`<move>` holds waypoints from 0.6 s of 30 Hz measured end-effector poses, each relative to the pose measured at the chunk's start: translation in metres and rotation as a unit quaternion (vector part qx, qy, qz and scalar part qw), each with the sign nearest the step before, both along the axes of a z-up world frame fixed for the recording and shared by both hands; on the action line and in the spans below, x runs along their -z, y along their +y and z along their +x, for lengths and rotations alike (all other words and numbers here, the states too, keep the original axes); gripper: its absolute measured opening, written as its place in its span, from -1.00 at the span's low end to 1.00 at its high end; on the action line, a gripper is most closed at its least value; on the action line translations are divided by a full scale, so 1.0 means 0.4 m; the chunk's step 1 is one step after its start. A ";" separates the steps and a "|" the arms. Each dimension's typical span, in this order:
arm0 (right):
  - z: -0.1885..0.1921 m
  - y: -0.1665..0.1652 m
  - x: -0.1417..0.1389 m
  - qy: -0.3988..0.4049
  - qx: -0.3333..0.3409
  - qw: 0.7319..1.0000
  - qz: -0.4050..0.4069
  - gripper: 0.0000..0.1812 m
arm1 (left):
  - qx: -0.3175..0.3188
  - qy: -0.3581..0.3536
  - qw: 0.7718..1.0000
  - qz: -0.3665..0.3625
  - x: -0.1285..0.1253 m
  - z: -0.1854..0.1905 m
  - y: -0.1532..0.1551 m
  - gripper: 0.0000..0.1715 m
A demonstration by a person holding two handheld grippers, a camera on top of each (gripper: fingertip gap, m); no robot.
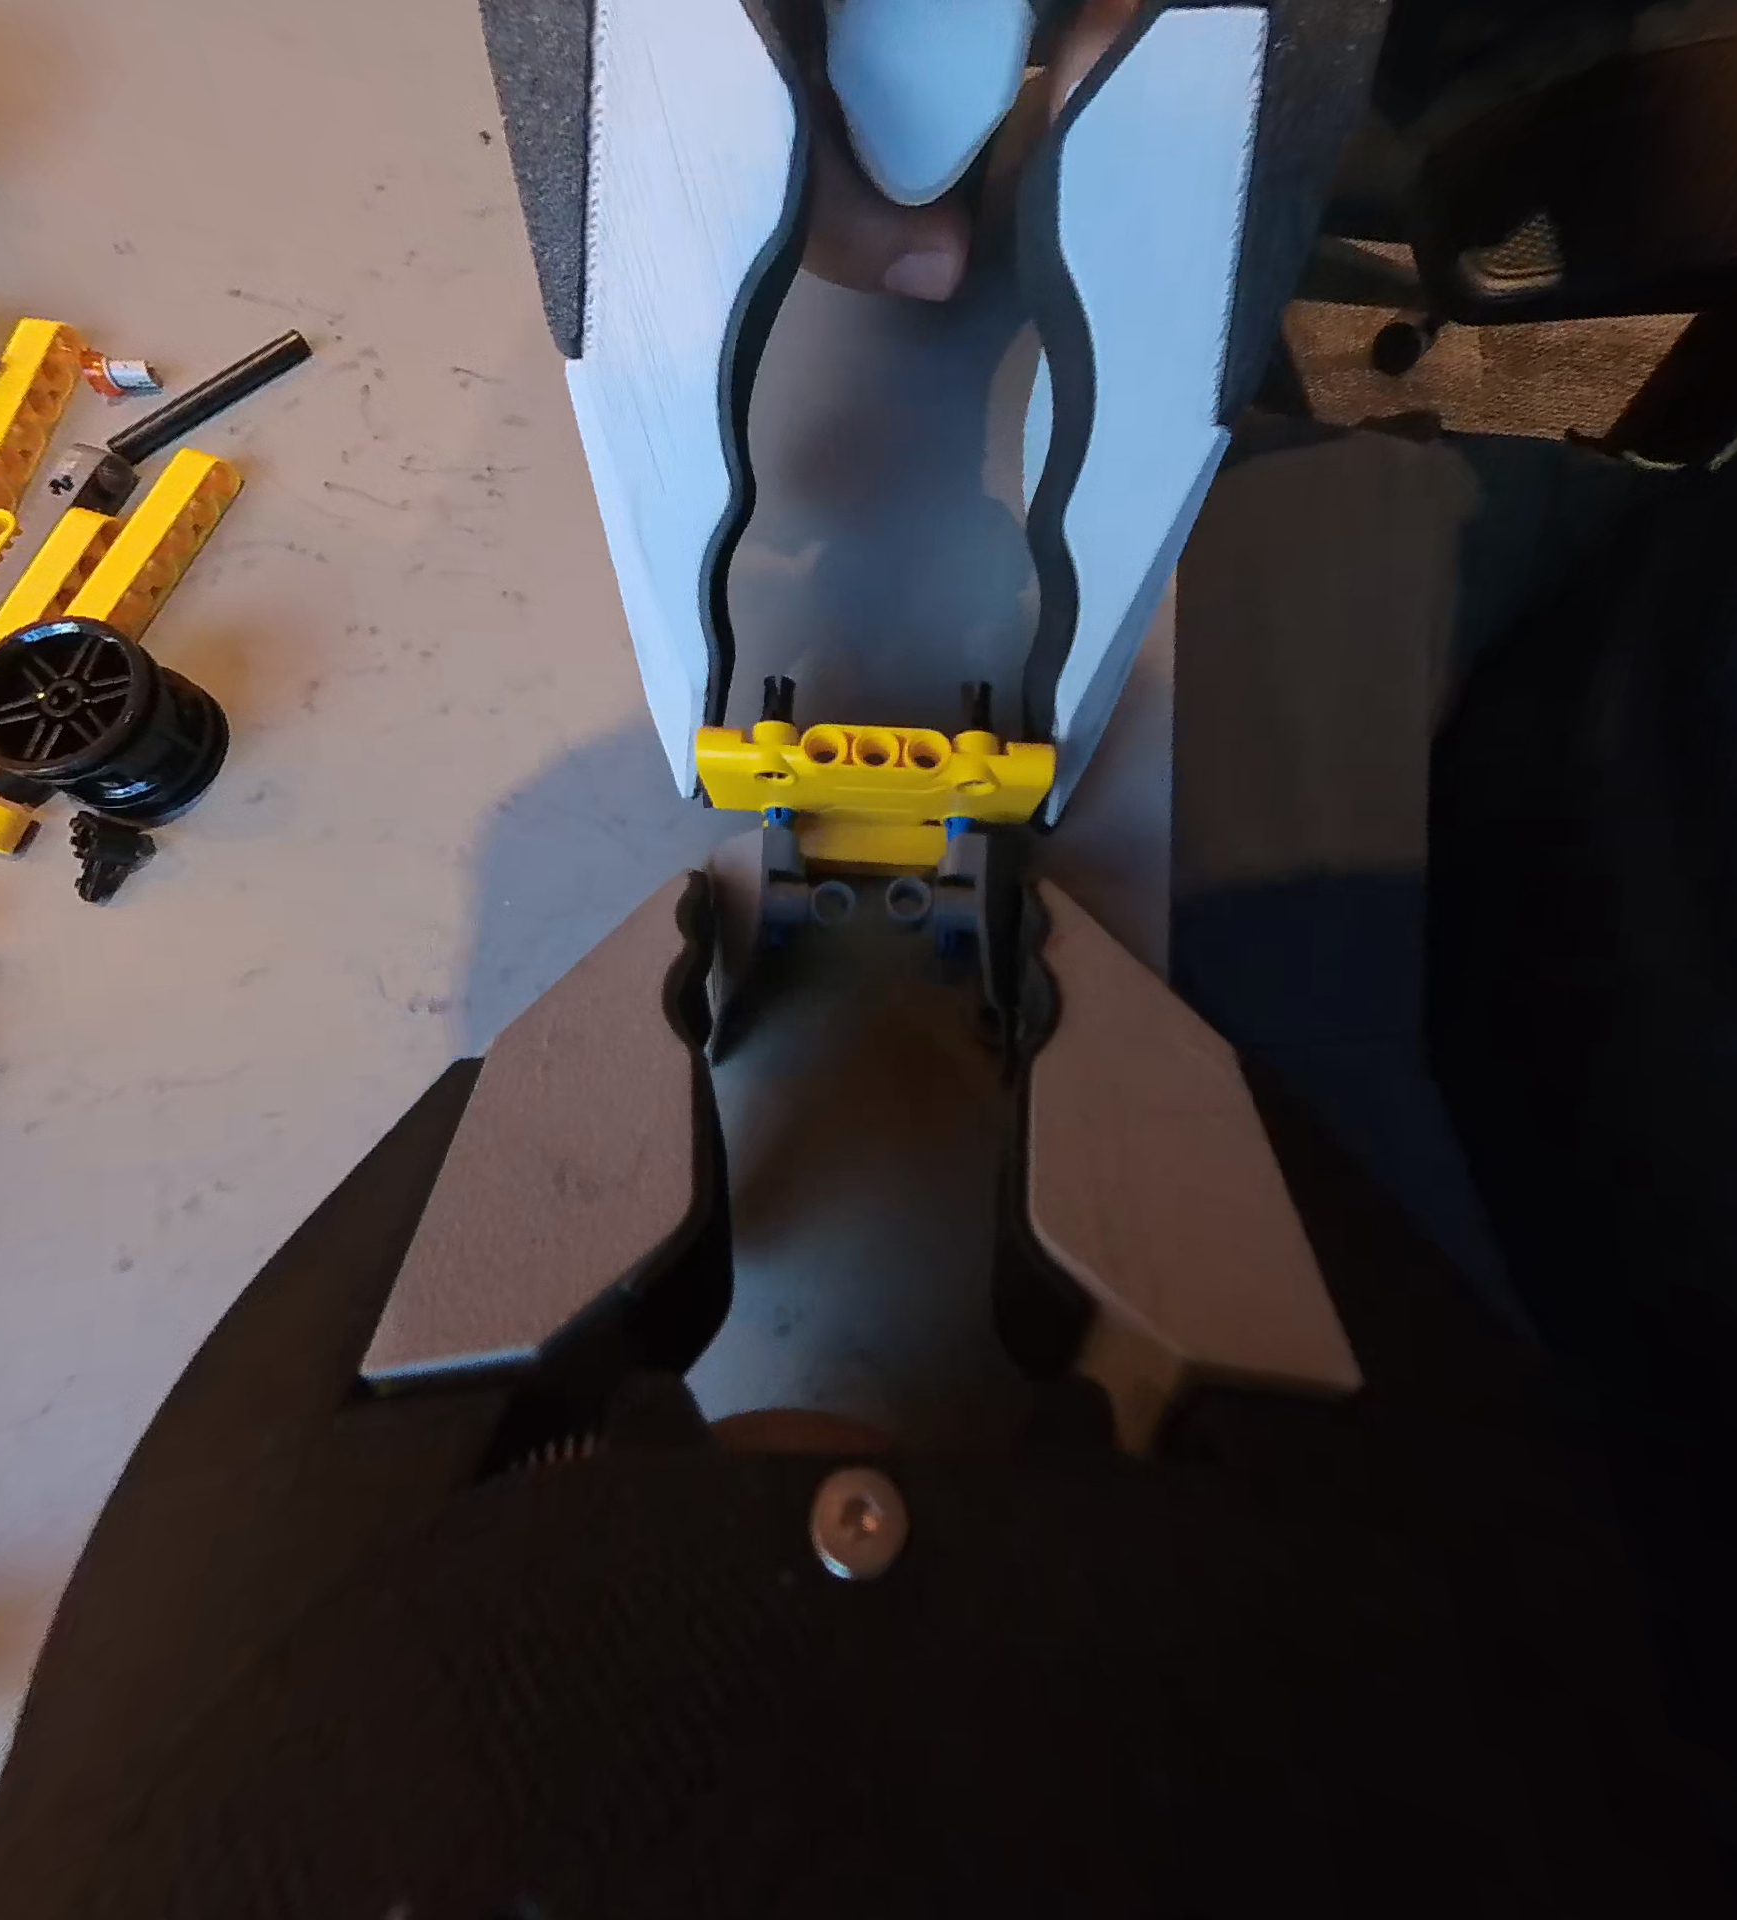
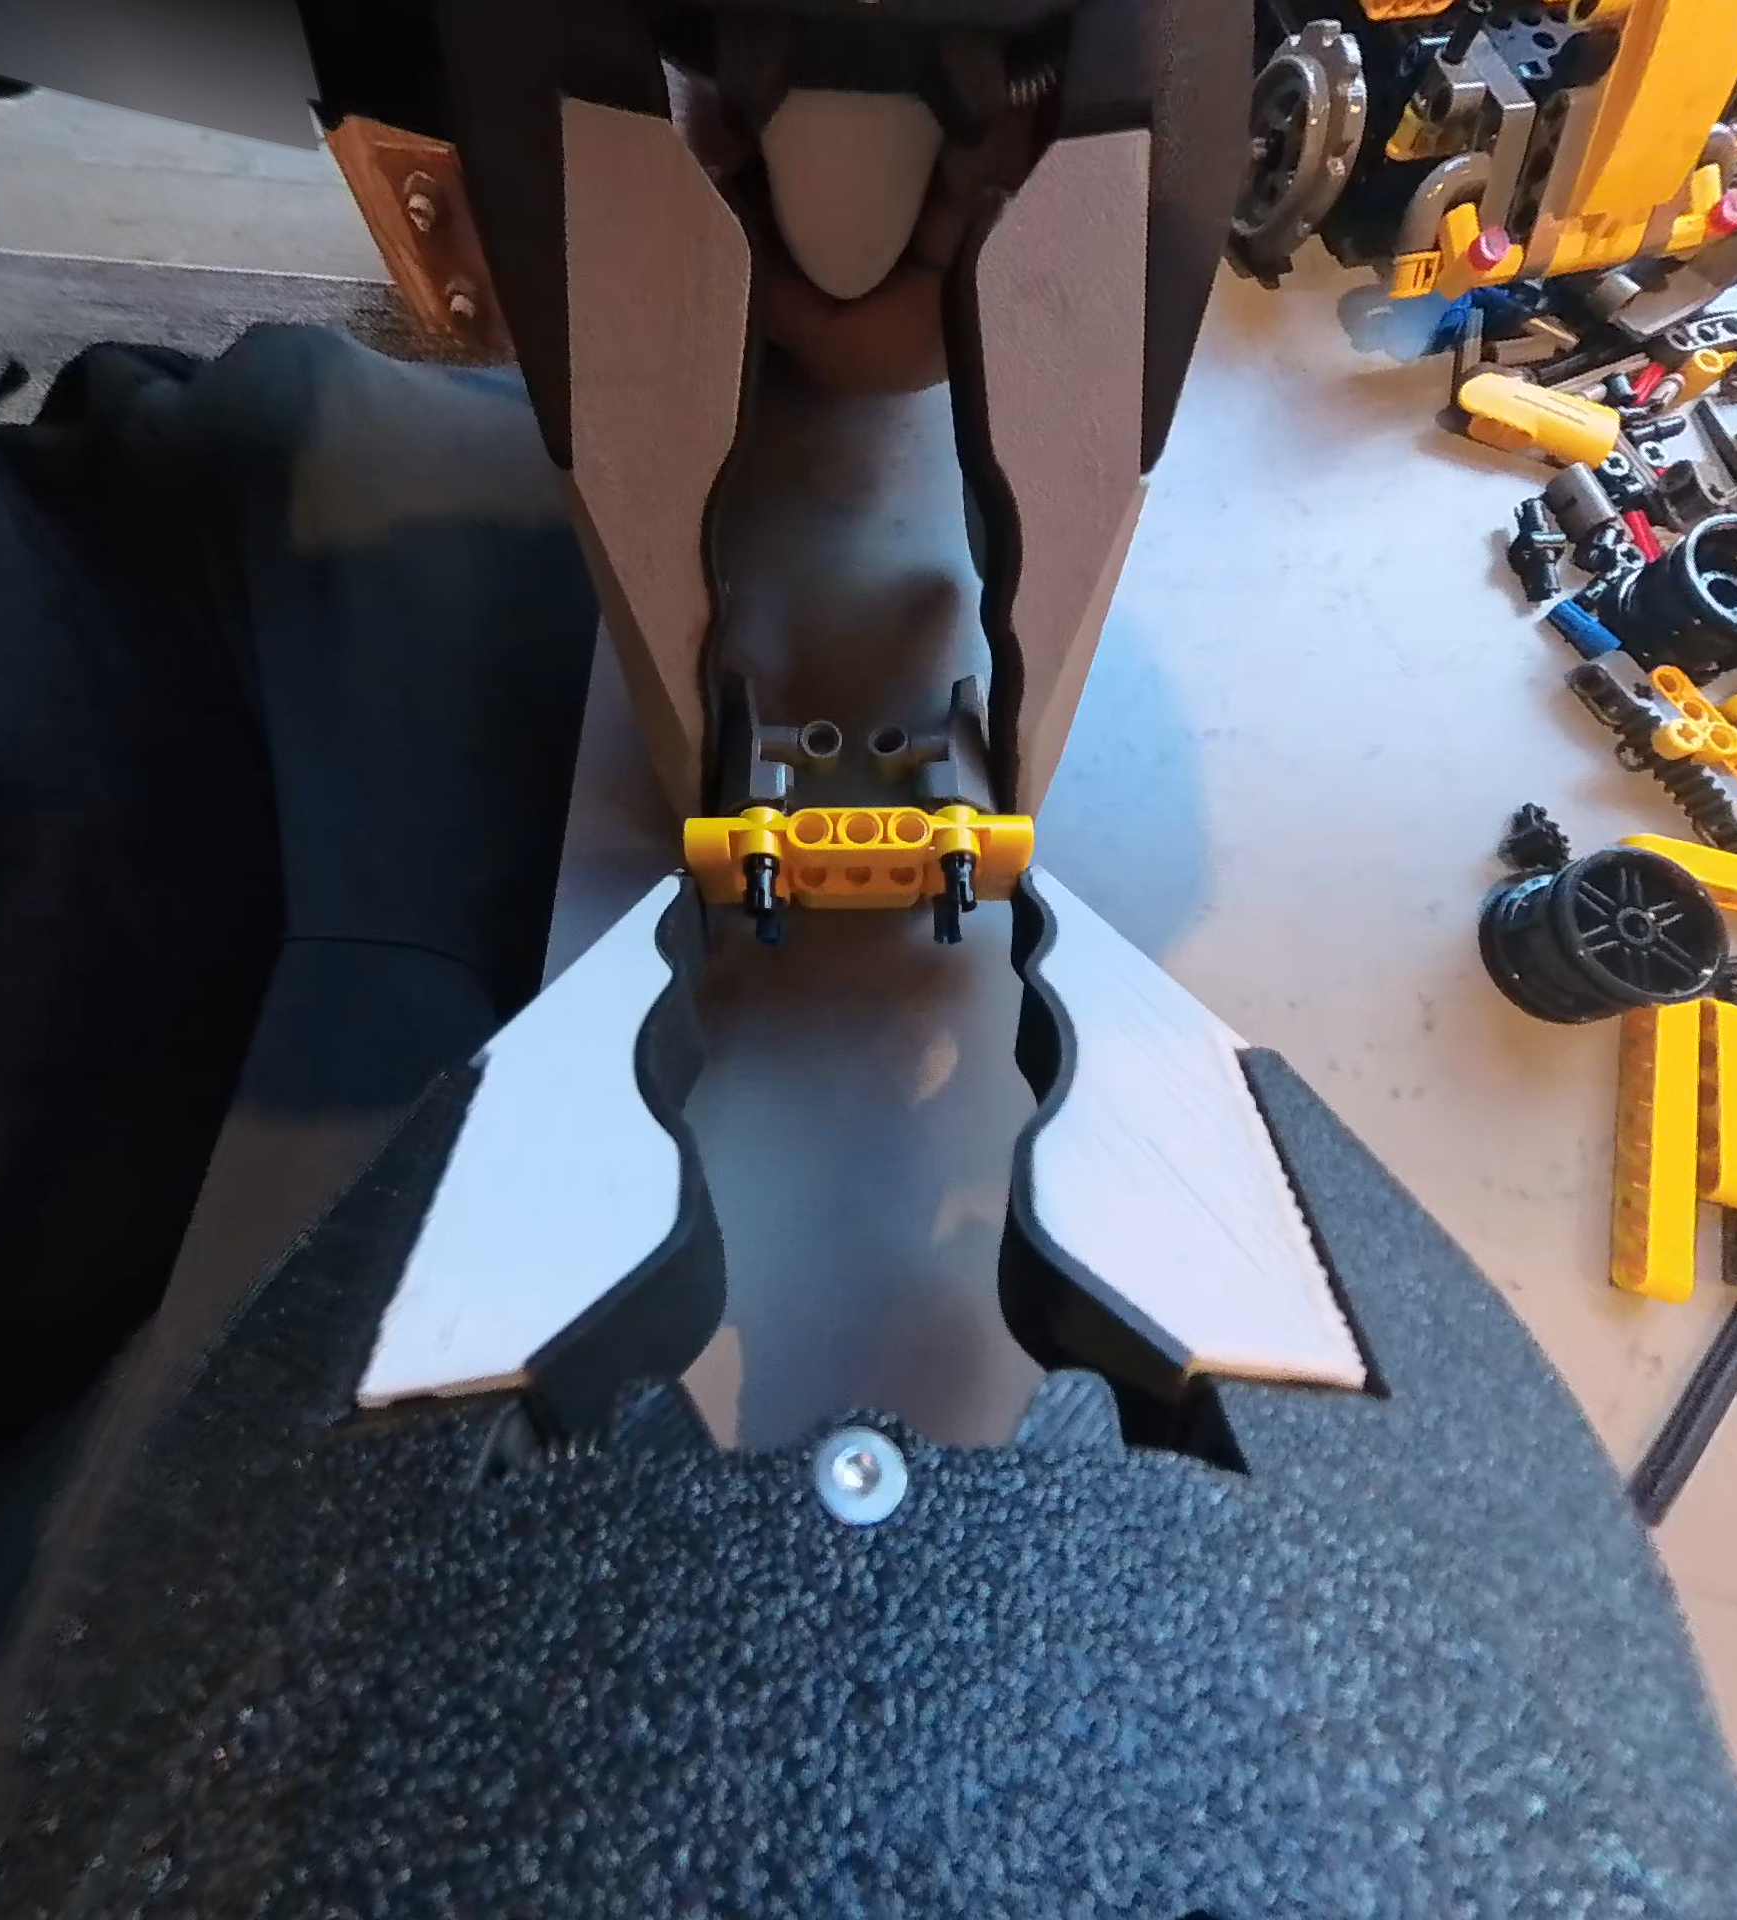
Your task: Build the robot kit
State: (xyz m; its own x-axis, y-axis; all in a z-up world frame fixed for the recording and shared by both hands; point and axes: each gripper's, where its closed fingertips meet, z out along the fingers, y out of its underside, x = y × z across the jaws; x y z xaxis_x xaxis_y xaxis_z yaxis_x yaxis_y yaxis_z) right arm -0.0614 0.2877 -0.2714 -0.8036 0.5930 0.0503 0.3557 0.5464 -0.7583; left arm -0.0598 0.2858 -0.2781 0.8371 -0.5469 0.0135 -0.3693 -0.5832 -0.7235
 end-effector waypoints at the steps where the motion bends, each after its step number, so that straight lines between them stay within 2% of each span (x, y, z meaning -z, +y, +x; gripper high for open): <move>1: -0.001 0.000 0.000 0.001 -0.004 1.000 0.002 -0.35 | 0.000 -0.001 1.000 -0.001 0.000 0.000 0.000 -0.34; 9: -0.004 -0.005 -0.006 -0.006 -0.029 0.999 0.022 -0.35 | 0.002 -0.001 1.000 0.000 0.000 0.001 0.000 -0.34; 18: -0.001 -0.009 -0.007 -0.016 -0.038 0.999 -0.019 -0.35 | 0.003 -0.005 1.000 -0.002 0.001 0.002 0.000 -0.34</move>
State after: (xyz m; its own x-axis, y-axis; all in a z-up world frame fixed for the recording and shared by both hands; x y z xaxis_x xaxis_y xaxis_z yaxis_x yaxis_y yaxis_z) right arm -0.0617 0.2842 -0.2685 -0.8476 0.5306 0.0021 0.3386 0.5440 -0.7677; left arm -0.0591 0.2858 -0.2784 0.8335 -0.5519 0.0241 -0.3658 -0.5842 -0.7245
